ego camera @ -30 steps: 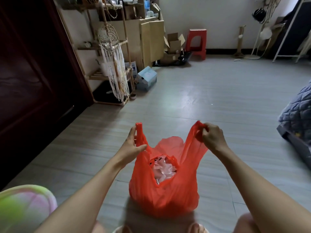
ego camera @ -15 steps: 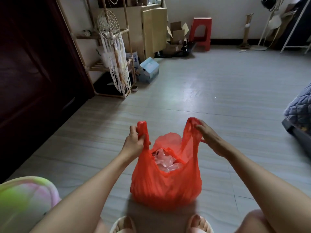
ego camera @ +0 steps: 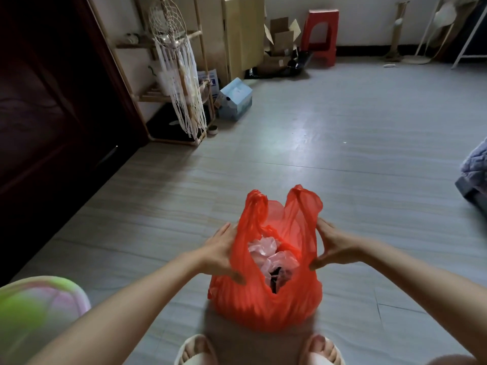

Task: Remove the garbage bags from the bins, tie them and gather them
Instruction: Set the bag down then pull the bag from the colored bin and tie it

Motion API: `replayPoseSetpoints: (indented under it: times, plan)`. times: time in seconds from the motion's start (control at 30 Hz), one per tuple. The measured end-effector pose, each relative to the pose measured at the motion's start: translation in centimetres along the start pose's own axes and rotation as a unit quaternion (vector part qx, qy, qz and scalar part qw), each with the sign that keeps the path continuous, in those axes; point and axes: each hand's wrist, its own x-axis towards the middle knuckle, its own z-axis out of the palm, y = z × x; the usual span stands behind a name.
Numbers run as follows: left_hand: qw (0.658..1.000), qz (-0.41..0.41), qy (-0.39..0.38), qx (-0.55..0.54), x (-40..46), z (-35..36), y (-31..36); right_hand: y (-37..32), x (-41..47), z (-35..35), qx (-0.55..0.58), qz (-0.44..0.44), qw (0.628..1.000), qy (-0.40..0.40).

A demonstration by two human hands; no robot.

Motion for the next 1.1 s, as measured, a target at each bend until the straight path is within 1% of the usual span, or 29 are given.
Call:
replayPoseSetpoints:
  times: [0.07,0.13,0.17,0.23,0.27,0.3,0.33,0.4,0.43,0.47,0.5,0.53,0.57,0.6,0.63,0.7,0.73,0.8,0.83,0.9,0.93,0.97,1.0,1.03,1.07,1.1]
  plan:
    - [1.0,0.002,-0.006,0.029,1.1,0.8,-1.0,0.5,0.8,0.5,0.015,-0.013,1.0,0.0]
    - [1.0,-0.002,-0.006,0.019,1.9,1.9,-1.5,0.3,1.9,1.2,0.056,-0.045,0.997,0.024]
    - [1.0,-0.005,0.009,0.0,2.3,2.4,-1.6,0.0,2.6,1.5,0.1,-0.061,0.993,0.034]
    - [0.997,-0.005,0.063,-0.052,3.2,3.1,-1.6,-0.7,3.8,2.0,0.215,-0.096,0.971,0.049]
    - [0.993,-0.007,0.086,-0.076,3.8,3.4,-1.7,-1.1,4.3,2.4,0.259,-0.101,0.959,0.053]
    - [0.99,-0.013,0.106,-0.096,4.3,3.7,-1.8,-1.4,4.6,2.8,0.279,-0.097,0.953,0.063]
    - [0.985,-0.023,0.121,-0.118,4.8,3.9,-2.0,-1.6,5.1,3.2,0.272,-0.082,0.955,0.084]
    - [0.967,-0.052,0.145,-0.201,5.3,4.5,-2.0,-1.4,6.1,4.2,0.231,-0.033,0.955,0.181]
    - [0.946,-0.078,0.165,-0.268,5.6,5.0,-2.0,-1.2,6.7,4.7,0.242,-0.018,0.944,0.223]
    - [0.909,-0.118,0.201,-0.346,5.9,5.5,-2.0,-0.9,7.2,5.2,0.273,-0.001,0.927,0.257]
    - [0.862,-0.174,0.24,-0.411,6.5,6.0,-1.9,-0.6,7.7,5.5,0.319,0.025,0.904,0.282]
    - [0.813,-0.242,0.276,-0.452,7.1,6.5,-2.2,-0.3,8.3,6.0,0.369,0.057,0.879,0.298]
    - [0.777,-0.293,0.307,-0.465,7.6,6.9,-2.6,-0.2,8.7,6.4,0.416,0.088,0.851,0.309]
    - [0.76,-0.319,0.321,-0.467,8.3,7.3,-3.2,0.1,9.2,7.0,0.446,0.116,0.83,0.315]
    - [0.756,-0.328,0.326,-0.464,8.9,7.5,-3.6,0.3,9.7,7.5,0.448,0.135,0.822,0.325]
    - [0.76,-0.333,0.316,-0.46,9.6,7.9,-4.0,0.5,10.6,8.4,0.403,0.146,0.833,0.35]
    - [0.757,-0.322,0.306,-0.48,9.7,8.1,-4.2,0.5,10.9,8.7,0.393,0.145,0.833,0.36]
    - [0.75,-0.273,0.275,-0.536,9.5,8.6,-4.6,0.6,11.5,9.0,0.405,0.135,0.826,0.367]
    - [0.761,-0.239,0.254,-0.547,9.2,8.6,-4.8,0.6,11.8,9.0,0.432,0.126,0.817,0.36]
    - [0.819,-0.196,0.21,-0.496,8.6,8.6,-5.3,0.8,11.8,9.1,0.531,0.103,0.782,0.31]
    - [0.849,-0.193,0.201,-0.449,8.3,8.5,-5.5,1.0,11.6,9.1,0.573,0.091,0.765,0.279]
    - [0.873,-0.194,0.203,-0.399,8.0,8.3,-5.4,1.1,11.3,9.0,0.597,0.08,0.758,0.251]
    - [0.886,-0.193,0.212,-0.364,7.8,8.3,-5.4,1.3,10.8,9.2,0.594,0.068,0.77,0.224]
    - [0.891,-0.18,0.225,-0.351,7.5,8.1,-5.1,1.4,10.3,9.3,0.567,0.058,0.797,0.2]
    - [0.889,-0.163,0.238,-0.354,7.4,8.3,-5.2,1.3,9.7,9.4,0.526,0.051,0.83,0.178]
    - [0.878,-0.151,0.248,-0.379,7.2,8.3,-4.9,1.3,9.3,9.6,0.484,0.047,0.858,0.163]
